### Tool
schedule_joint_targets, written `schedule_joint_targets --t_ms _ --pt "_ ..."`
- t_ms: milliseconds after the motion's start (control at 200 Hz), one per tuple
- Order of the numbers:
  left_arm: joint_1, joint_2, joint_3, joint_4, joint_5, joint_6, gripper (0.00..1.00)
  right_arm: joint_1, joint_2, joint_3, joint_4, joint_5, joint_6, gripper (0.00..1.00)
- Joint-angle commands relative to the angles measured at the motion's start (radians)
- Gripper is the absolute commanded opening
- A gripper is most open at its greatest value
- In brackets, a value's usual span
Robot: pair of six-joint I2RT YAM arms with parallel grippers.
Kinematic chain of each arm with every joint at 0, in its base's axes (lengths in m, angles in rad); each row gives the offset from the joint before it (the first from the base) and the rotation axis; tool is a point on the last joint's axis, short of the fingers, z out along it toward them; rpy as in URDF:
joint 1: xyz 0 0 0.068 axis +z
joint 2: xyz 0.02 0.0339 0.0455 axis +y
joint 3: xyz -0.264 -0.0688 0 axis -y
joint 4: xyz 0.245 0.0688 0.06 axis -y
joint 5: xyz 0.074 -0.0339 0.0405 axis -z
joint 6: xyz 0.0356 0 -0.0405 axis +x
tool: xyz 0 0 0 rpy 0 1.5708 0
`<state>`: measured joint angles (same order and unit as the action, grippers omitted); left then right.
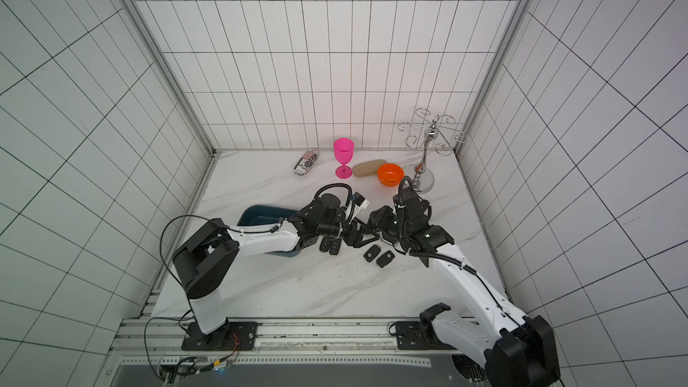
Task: Place the car key into the storage box
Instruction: Pick up the car key from the center of the board.
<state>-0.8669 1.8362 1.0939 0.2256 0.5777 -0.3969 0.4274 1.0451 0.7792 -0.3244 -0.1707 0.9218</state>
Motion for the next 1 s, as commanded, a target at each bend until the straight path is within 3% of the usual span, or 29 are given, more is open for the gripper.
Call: schedule_joint_targets --t_ms 0,260,420,630,904,994 --pt "0.005 0.019 0.031 0.001 0.016 -0.025 0.66 0.014 -0.022 -0.012 0.001 0.046 -0.026 0.26" --pt "0.011 0.035 0.053 -0.024 0.064 -0.069 0.59 0.028 -0.023 -0.032 0.025 0.077 -0.057 0.25" --pt "0.020 0.059 0.096 -0.074 0.127 -0.085 0.45 0.036 -0.025 -0.050 0.037 0.092 -0.102 0.25" --pt "0.022 0.042 0.093 -0.082 0.137 -0.100 0.46 0.042 -0.021 -0.082 0.067 0.094 -0.100 0.23" --pt "0.022 0.049 0.098 -0.094 0.159 -0.119 0.39 0.056 -0.049 -0.138 0.127 0.117 -0.075 0.23" --pt "0.021 0.053 0.101 -0.093 0.163 -0.133 0.33 0.059 -0.056 -0.155 0.141 0.121 -0.069 0.23"
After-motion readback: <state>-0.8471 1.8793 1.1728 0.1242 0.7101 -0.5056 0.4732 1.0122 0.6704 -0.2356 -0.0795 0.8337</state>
